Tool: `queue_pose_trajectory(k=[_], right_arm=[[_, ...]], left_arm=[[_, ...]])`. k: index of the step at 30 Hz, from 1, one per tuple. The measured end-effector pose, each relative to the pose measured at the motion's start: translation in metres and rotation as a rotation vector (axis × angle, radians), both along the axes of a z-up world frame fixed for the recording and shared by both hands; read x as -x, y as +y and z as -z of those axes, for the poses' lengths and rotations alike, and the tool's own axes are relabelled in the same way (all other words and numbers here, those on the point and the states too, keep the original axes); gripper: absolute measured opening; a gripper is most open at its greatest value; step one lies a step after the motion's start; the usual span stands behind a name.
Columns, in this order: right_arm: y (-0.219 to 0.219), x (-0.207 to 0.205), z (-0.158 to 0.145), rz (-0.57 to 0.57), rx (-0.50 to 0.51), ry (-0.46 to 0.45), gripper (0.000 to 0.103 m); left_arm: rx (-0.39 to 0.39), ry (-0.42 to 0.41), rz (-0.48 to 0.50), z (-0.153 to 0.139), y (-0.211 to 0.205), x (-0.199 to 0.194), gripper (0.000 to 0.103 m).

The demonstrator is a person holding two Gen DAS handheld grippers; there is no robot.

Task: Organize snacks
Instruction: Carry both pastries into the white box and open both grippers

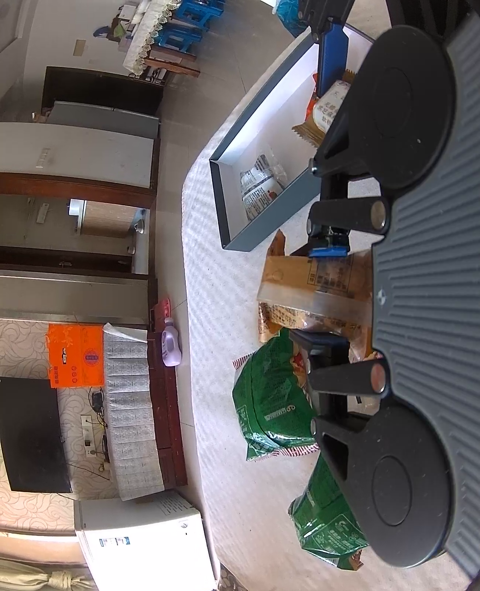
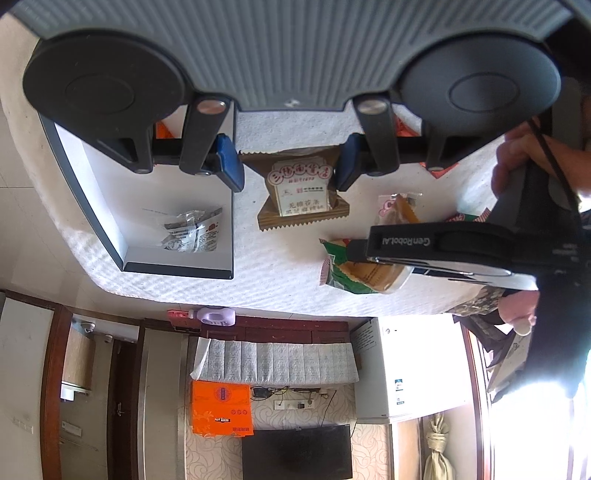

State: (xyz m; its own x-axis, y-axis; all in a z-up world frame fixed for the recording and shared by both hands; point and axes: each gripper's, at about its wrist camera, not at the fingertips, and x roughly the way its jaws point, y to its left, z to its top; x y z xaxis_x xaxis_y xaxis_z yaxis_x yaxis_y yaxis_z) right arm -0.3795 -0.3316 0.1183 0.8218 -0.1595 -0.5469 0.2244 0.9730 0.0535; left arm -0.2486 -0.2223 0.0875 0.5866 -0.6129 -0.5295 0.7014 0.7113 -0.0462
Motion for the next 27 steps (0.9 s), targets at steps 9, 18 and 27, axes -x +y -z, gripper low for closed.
queue_pose_trajectory(k=[9,18,27], right_arm=[[-0.007,0.007,-0.002,0.014,-0.003,-0.010,0.057],[-0.018,0.020,-0.004,0.044,-0.008,-0.019,0.057],[-0.030,0.030,-0.005,0.067,-0.010,-0.019,0.057]], left_arm=[[-0.008,-0.021,0.004,0.000,-0.012,0.004,0.043],[-0.009,-0.024,0.030,0.002,-0.027,0.012,0.043],[-0.003,-0.022,0.070,0.005,-0.049,0.024,0.043]])
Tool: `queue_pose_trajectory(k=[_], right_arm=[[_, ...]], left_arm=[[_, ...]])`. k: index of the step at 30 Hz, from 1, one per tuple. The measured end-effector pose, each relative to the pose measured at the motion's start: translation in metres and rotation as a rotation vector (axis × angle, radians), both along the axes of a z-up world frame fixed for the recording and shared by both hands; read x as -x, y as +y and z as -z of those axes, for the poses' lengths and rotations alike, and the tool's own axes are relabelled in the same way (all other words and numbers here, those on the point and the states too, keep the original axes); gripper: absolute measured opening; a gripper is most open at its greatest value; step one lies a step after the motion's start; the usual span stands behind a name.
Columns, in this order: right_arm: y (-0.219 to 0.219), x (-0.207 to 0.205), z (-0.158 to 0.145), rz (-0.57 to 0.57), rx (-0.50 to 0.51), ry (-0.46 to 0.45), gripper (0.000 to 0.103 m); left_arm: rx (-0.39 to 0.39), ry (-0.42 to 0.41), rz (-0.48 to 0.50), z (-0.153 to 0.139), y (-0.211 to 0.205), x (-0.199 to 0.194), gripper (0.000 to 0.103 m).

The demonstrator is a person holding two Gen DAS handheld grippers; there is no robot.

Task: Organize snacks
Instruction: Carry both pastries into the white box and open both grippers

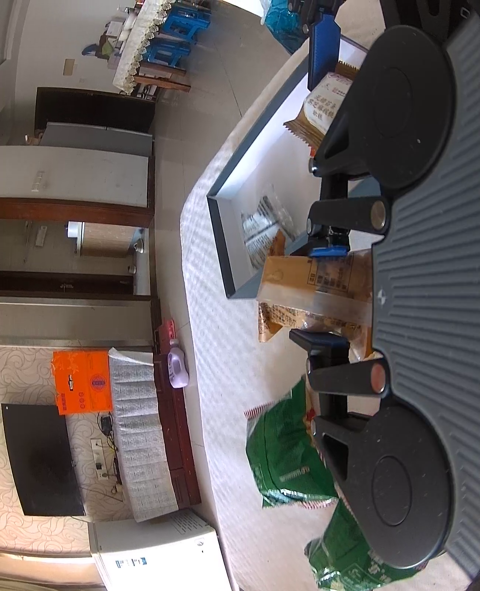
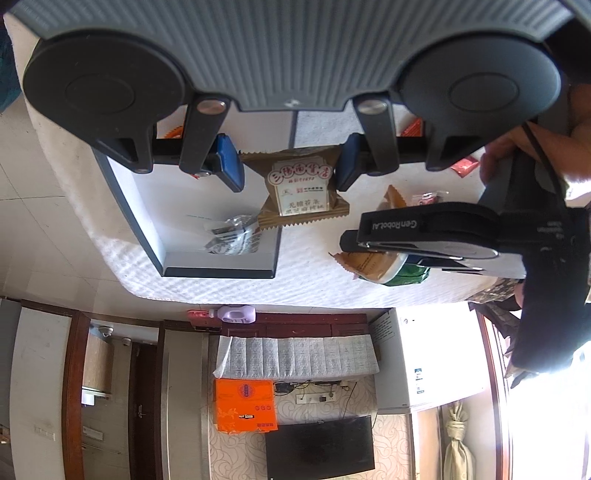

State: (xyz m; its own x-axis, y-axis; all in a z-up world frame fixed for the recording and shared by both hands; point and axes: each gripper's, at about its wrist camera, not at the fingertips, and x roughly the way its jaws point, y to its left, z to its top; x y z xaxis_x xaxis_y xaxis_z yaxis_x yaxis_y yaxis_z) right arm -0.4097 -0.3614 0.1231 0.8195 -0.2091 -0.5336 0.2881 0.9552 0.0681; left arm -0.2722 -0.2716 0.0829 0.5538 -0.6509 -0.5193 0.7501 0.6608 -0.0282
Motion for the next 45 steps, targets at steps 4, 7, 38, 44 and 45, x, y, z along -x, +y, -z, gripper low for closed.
queue_pose_trajectory(k=[4,7,38,44,45], right_arm=[[-0.006,0.004,0.000,0.011,-0.002,0.002,0.057],[-0.010,0.007,0.001,0.020,-0.006,0.003,0.057],[-0.054,0.013,0.018,0.100,-0.058,0.049,0.057],[-0.062,0.014,0.022,0.119,-0.056,0.073,0.057],[-0.064,0.015,0.022,0.122,-0.055,0.074,0.057]], left_arm=[[0.008,0.003,0.017,0.001,-0.009,0.005,0.043],[0.006,0.005,0.028,0.002,-0.016,0.009,0.043],[0.025,-0.004,0.202,0.011,-0.146,0.000,0.043],[-0.002,0.004,0.201,0.018,-0.177,-0.013,0.043],[-0.004,0.003,0.202,0.019,-0.180,-0.015,0.043]])
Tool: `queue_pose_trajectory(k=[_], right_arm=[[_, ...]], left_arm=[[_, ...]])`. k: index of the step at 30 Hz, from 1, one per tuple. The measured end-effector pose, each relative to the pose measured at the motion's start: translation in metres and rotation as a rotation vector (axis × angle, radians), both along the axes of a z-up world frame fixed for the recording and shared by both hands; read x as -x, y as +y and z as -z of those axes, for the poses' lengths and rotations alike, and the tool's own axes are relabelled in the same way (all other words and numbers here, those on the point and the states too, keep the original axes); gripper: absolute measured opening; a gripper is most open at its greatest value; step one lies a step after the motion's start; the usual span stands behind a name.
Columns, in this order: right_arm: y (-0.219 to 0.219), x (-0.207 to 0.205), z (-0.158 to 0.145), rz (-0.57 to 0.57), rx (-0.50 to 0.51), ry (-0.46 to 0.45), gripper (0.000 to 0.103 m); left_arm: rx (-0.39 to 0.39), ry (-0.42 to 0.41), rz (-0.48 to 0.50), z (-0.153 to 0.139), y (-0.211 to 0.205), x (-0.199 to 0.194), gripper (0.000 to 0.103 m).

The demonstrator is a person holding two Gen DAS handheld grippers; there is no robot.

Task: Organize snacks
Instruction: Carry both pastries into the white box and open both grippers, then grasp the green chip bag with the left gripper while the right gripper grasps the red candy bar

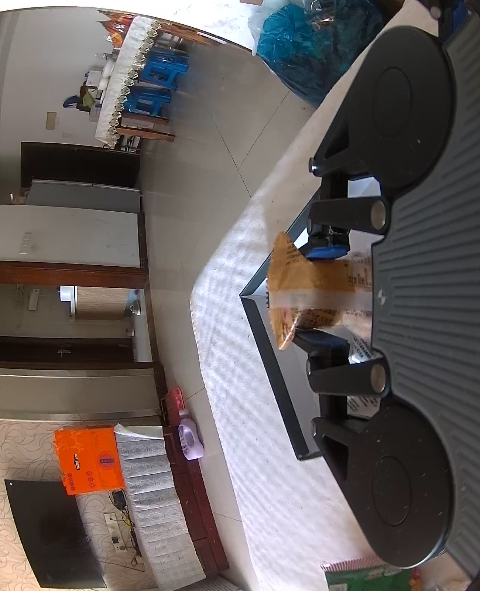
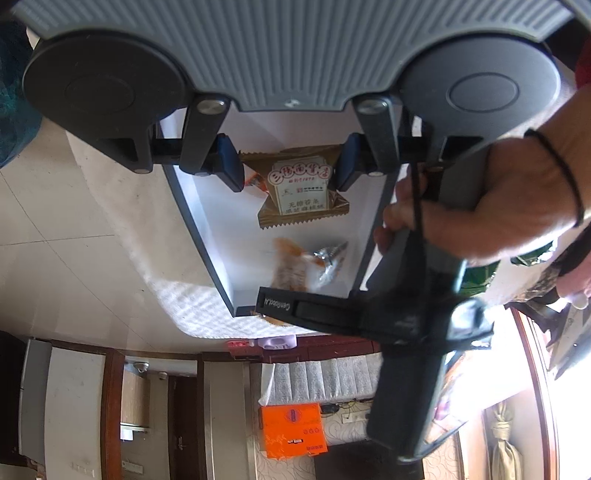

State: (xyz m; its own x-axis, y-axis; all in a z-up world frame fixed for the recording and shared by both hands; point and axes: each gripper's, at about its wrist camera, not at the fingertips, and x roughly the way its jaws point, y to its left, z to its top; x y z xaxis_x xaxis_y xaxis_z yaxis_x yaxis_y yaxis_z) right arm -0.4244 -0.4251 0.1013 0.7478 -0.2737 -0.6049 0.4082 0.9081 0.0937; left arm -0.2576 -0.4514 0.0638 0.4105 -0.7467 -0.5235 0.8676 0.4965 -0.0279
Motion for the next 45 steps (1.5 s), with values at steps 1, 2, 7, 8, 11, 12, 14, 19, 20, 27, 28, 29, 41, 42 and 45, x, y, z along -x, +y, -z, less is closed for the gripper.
queue_pose_trajectory(k=[1,2,7,8,11,12,14,19,20,27,28,29,41,42,45], right_arm=[[-0.001,0.000,0.000,0.003,0.000,0.001,0.057],[-0.002,0.001,0.000,0.006,0.001,0.001,0.057],[-0.002,-0.003,0.001,0.016,0.013,0.001,0.057],[-0.002,-0.004,0.002,0.016,0.017,0.001,0.057],[-0.002,-0.010,0.004,0.021,0.033,0.004,0.057],[-0.002,-0.012,0.004,0.028,0.039,0.003,0.057],[-0.004,-0.017,0.005,0.037,0.042,-0.001,0.057],[-0.004,-0.031,0.005,0.044,0.036,-0.020,0.057],[-0.002,-0.034,0.005,0.041,0.041,-0.020,0.057],[-0.003,-0.063,0.011,0.067,0.034,0.003,0.059],[-0.002,-0.066,0.013,0.068,0.029,0.009,0.060],[0.000,-0.067,0.014,0.069,0.026,0.014,0.062],[0.062,-0.051,-0.018,-0.175,0.078,-0.193,0.071],[0.073,-0.056,-0.017,-0.254,0.063,-0.184,0.071],[0.114,-0.078,0.000,-0.464,0.077,-0.049,0.071]], left_arm=[[-0.009,0.001,0.004,0.001,-0.004,-0.001,0.044],[-0.016,0.006,0.010,0.001,-0.007,-0.003,0.047],[0.034,-0.024,-0.017,-0.004,-0.002,-0.003,0.082],[0.041,-0.026,-0.016,-0.006,0.000,-0.002,0.083],[0.068,-0.036,-0.008,-0.014,0.012,0.000,0.083],[0.076,-0.036,-0.013,-0.018,0.018,0.001,0.084],[0.089,-0.025,-0.024,-0.023,0.031,0.000,0.084],[0.091,-0.063,-0.072,-0.038,0.075,-0.001,0.084],[0.088,-0.072,-0.085,-0.040,0.084,-0.001,0.084],[0.050,-0.112,-0.163,-0.045,0.145,-0.007,0.086],[0.045,-0.112,-0.178,-0.045,0.156,-0.008,0.086],[0.042,-0.108,-0.191,-0.045,0.165,-0.009,0.086],[0.020,-0.111,-0.384,-0.050,0.282,-0.023,0.089],[0.018,-0.105,-0.411,-0.050,0.293,-0.028,0.089],[0.025,-0.080,-0.492,-0.048,0.325,-0.040,0.090]])
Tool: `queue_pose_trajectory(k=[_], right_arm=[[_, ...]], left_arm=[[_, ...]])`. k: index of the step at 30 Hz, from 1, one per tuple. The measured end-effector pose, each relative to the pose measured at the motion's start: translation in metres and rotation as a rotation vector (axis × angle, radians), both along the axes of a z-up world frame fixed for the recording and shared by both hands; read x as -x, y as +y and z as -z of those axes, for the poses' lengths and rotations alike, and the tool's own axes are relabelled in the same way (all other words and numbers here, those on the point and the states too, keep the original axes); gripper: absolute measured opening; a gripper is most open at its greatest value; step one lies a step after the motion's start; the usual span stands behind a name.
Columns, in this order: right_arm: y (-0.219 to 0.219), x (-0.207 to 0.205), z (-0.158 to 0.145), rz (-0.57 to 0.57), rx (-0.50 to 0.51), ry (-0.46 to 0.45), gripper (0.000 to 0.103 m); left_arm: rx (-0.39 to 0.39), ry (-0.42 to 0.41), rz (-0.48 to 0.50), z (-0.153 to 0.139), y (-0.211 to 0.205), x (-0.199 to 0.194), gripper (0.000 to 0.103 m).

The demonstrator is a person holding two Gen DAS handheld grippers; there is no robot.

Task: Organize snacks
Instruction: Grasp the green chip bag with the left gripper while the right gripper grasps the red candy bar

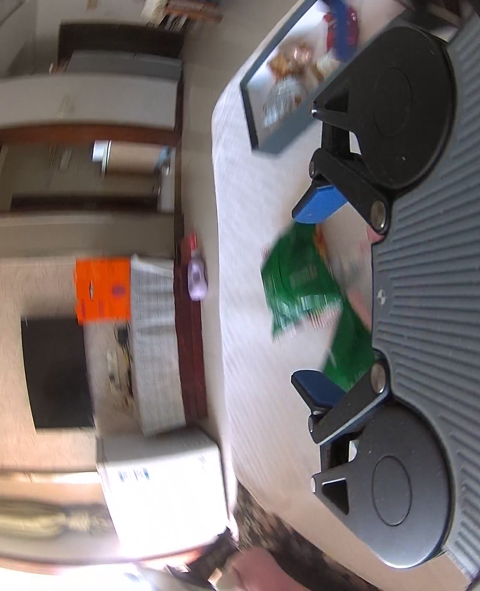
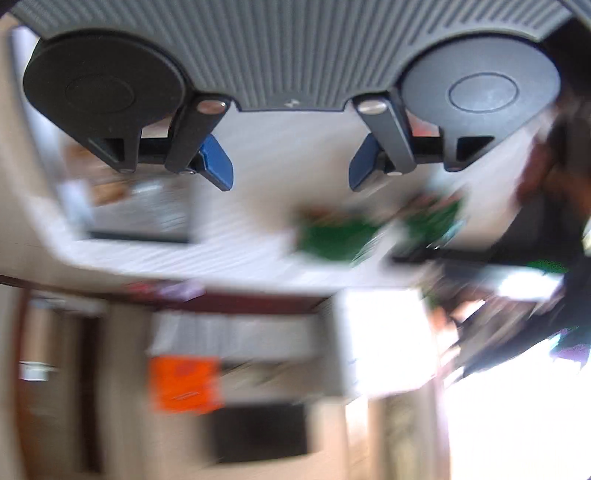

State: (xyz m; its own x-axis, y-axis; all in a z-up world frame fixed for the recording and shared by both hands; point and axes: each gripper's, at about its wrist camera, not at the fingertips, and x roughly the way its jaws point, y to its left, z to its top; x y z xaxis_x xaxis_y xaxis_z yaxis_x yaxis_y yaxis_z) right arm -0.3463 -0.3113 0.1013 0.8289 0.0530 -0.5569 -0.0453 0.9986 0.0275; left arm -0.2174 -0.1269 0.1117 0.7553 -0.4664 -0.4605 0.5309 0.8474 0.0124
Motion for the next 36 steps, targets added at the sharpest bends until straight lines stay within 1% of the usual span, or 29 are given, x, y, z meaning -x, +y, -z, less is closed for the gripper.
queue_pose_trajectory(k=[1,3,5,8,11,12,14,15,16,17,19,22,25,26,28,29,31,32,35,36], right_arm=[[0.014,-0.007,0.008,-0.050,0.053,0.045,0.071],[0.035,-0.018,0.021,-0.113,0.141,0.100,0.071],[0.044,-0.027,0.028,-0.125,0.180,0.115,0.071],[0.049,-0.042,0.034,-0.108,0.201,0.124,0.071],[0.053,-0.058,0.044,-0.120,0.177,0.165,0.070],[0.057,-0.063,0.049,-0.131,0.164,0.185,0.068],[0.057,-0.070,0.050,-0.128,0.093,0.197,0.057],[0.059,-0.071,0.050,-0.121,0.068,0.204,0.045],[0.060,-0.071,0.049,-0.116,0.068,0.208,0.039],[0.061,-0.070,0.049,-0.109,0.070,0.212,0.036],[0.057,-0.067,0.047,-0.073,0.058,0.222,0.032],[0.045,-0.059,0.046,-0.026,0.041,0.236,0.031],[0.039,-0.053,0.046,-0.012,0.021,0.244,0.031],[0.039,-0.052,0.047,-0.014,0.023,0.245,0.031],[0.037,-0.050,0.047,-0.018,0.017,0.246,0.031],[0.037,-0.050,0.047,-0.019,0.013,0.247,0.031],[0.036,-0.050,0.046,-0.020,0.009,0.248,0.031],[0.036,-0.051,0.046,-0.021,0.008,0.248,0.031],[0.038,-0.051,0.046,-0.021,0.014,0.248,0.031],[0.039,-0.052,0.046,-0.020,0.018,0.248,0.031]], left_arm=[[0.005,0.011,-0.024,0.002,0.010,-0.004,0.090],[0.008,0.040,-0.066,0.006,0.026,-0.012,0.090],[0.013,0.048,-0.091,0.008,0.036,-0.018,0.090],[0.002,0.055,-0.118,0.010,0.048,-0.026,0.090],[-0.005,0.060,-0.135,0.013,0.058,-0.033,0.091],[-0.006,0.065,-0.139,0.014,0.061,-0.036,0.091],[-0.013,0.073,-0.141,0.017,0.066,-0.040,0.094],[-0.020,0.075,-0.142,0.018,0.066,-0.042,0.095],[-0.029,0.076,-0.142,0.019,0.068,-0.045,0.096],[-0.038,0.079,-0.143,0.021,0.068,-0.047,0.098],[-0.060,0.095,-0.140,0.028,0.067,-0.051,0.099],[-0.087,0.102,-0.145,0.036,0.059,-0.059,0.100],[-0.092,0.114,-0.140,0.044,0.049,-0.074,0.101],[-0.090,0.123,-0.135,0.047,0.044,-0.078,0.103],[-0.100,0.167,-0.112,0.058,0.034,-0.087,0.103],[-0.118,0.178,-0.105,0.063,0.027,-0.089,0.103],[-0.154,0.125,-0.099,0.069,0.018,-0.088,0.103],[-0.161,0.115,-0.100,0.070,0.016,-0.089,0.103],[-0.145,0.119,-0.124,0.077,0.013,-0.091,0.103],[-0.156,0.115,-0.119,0.080,0.010,-0.092,0.103]])
